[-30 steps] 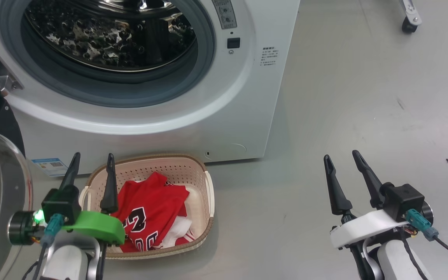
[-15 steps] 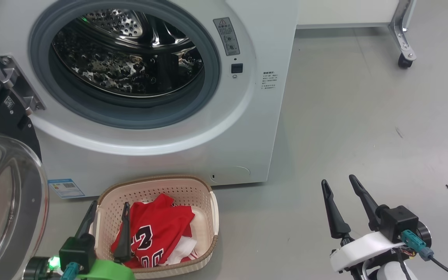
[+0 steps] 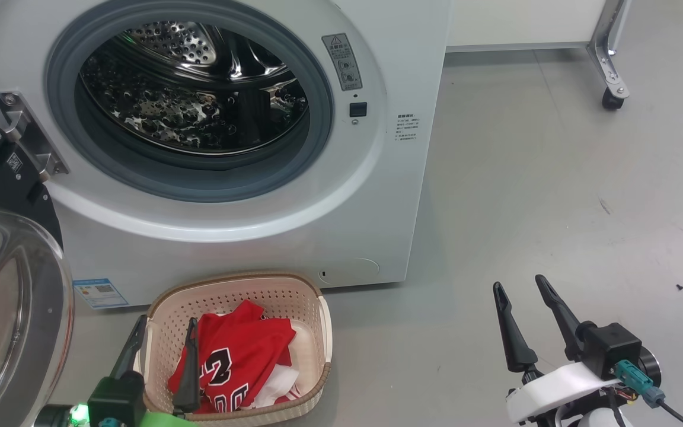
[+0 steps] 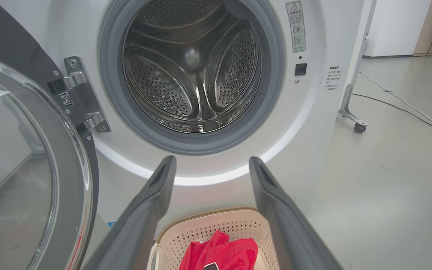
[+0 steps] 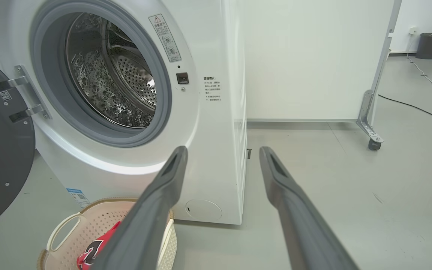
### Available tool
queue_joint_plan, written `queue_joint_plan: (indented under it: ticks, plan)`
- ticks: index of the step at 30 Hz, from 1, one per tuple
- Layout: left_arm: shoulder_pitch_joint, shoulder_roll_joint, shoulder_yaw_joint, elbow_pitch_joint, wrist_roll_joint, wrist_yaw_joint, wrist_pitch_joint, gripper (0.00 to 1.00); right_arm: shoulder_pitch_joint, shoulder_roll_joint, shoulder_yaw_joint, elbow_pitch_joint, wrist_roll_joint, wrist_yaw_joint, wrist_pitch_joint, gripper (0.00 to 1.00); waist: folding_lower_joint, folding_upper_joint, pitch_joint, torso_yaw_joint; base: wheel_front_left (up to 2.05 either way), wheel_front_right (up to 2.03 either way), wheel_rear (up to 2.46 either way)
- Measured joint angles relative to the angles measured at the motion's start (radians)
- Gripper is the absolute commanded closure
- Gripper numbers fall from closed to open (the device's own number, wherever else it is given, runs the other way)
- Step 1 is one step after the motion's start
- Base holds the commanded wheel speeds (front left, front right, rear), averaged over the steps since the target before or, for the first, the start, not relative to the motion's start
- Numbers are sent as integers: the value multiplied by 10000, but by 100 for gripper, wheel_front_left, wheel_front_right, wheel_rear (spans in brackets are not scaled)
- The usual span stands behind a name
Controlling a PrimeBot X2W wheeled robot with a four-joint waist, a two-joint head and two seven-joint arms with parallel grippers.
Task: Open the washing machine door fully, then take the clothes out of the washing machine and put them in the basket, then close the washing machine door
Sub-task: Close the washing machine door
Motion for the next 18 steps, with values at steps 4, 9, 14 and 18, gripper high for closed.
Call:
queue_joint_plan:
  ticks: [4, 9, 14, 18]
  plan:
    - [160, 17, -2, -282, 25, 73, 109, 0, 1, 4, -12, -65, 0, -2, 0, 0, 0, 0, -11, -10, 0, 0, 0]
    - [366, 25, -2, -575, 29, 84, 236, 0, 14, 8, -36, -115, 0, -4, 0, 0, 0, 0, -10, -15, 0, 0, 0]
    - [433, 46, -4, -848, 188, 136, 405, 0, 64, 13, -42, -146, 0, -4, 0, 0, 0, 0, -1, -16, 0, 0, 0]
    - [600, 77, -15, -1049, 199, 171, 504, 0, 115, 19, -42, -163, 0, -4, 0, 0, 0, 0, 2, -10, -6, 11, -5]
